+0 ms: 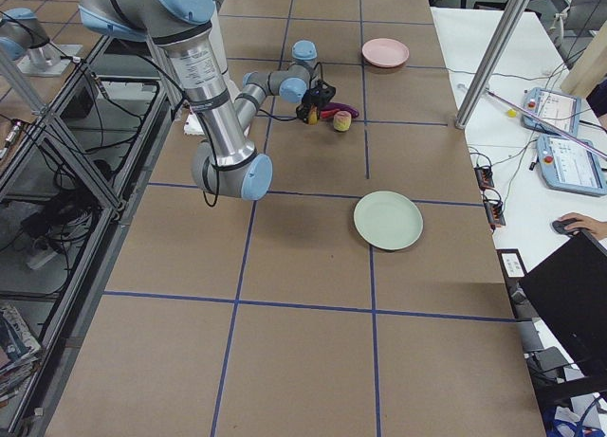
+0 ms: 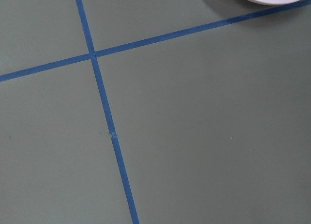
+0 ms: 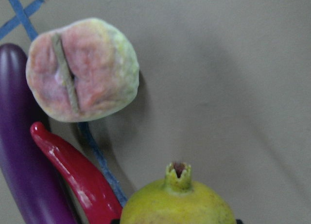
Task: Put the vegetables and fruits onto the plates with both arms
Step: 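Carry the pomegranate to the green plate while the left gripper reaches the eggplant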
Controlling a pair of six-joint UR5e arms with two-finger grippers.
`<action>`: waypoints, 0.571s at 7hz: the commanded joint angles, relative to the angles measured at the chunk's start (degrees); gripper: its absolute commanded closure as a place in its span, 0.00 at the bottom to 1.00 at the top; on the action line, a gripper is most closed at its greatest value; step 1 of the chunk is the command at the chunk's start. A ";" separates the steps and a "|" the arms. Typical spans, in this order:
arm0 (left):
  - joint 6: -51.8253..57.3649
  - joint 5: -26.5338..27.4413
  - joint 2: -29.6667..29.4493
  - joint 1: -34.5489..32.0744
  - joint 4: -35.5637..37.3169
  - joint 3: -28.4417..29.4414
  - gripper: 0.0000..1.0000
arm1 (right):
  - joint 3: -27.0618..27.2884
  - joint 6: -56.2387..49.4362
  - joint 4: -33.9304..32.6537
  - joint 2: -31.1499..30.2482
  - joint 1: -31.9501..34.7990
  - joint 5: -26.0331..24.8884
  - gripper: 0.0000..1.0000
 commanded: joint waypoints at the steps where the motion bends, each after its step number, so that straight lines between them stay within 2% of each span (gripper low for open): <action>1: -10.45 -2.08 -3.36 6.30 -5.33 0.01 0.00 | 9.77 -14.25 -7.83 -8.19 9.20 3.22 1.00; 2: -21.32 -1.74 -5.81 11.81 -12.86 0.19 0.00 | 8.48 -25.30 -8.03 -11.36 14.37 2.96 1.00; 3: -34.83 -1.38 -11.23 18.82 -17.03 0.54 0.00 | 5.08 -36.55 -7.94 -12.88 20.78 3.48 1.00; 4: -43.15 -0.42 -16.33 23.59 -17.68 0.11 0.00 | -0.70 -44.23 -7.33 -12.63 25.97 4.35 0.99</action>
